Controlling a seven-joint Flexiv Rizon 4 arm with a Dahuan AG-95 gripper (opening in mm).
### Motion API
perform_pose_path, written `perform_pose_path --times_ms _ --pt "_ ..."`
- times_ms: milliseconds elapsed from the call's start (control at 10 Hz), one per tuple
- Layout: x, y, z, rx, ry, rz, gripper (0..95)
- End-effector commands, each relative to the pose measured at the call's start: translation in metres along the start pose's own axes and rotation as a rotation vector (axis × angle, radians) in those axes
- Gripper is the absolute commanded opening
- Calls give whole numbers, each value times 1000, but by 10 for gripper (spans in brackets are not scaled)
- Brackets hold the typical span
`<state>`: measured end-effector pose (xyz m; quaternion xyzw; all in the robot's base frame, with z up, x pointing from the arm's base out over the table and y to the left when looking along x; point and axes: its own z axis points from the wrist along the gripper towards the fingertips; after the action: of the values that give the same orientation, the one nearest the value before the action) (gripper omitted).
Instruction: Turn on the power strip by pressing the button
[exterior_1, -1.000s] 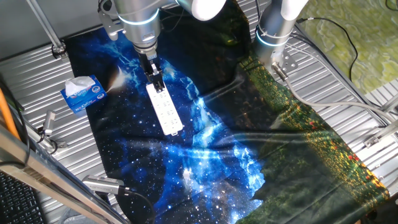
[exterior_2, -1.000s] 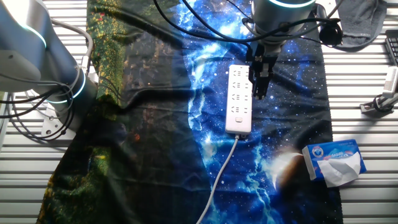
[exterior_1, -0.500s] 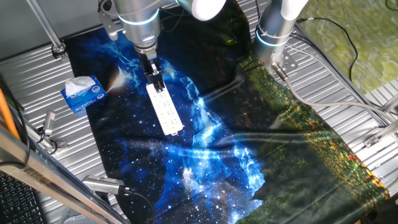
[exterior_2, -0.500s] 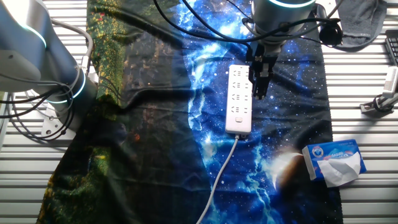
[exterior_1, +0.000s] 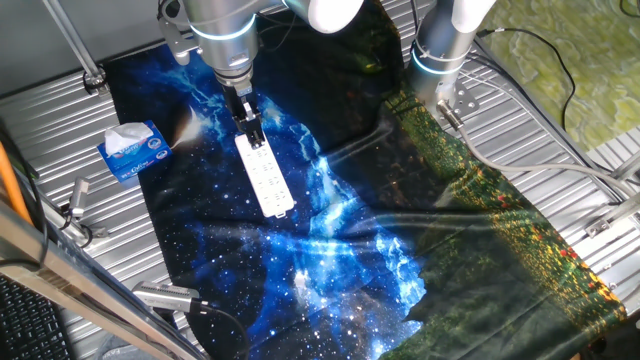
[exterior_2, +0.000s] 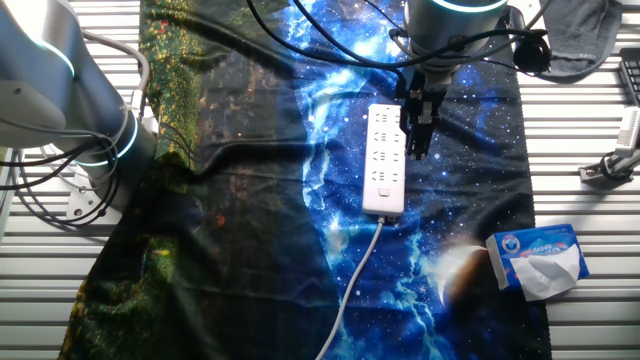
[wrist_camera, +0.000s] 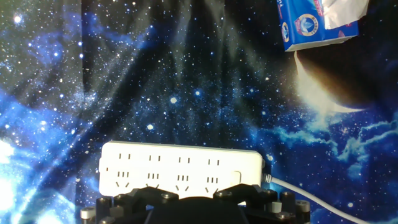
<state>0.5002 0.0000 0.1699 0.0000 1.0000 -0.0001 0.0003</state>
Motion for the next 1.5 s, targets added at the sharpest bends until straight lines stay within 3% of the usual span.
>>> perform_pose_path --times_ms 100,200,1200,1500 --pt "0 0 0 0 1 0 0" --pt "0 0 0 -70 -32 -368 0" --pt "0 0 0 -56 -30 -355 0" --pt "0 0 0 -58 -16 -298 0"
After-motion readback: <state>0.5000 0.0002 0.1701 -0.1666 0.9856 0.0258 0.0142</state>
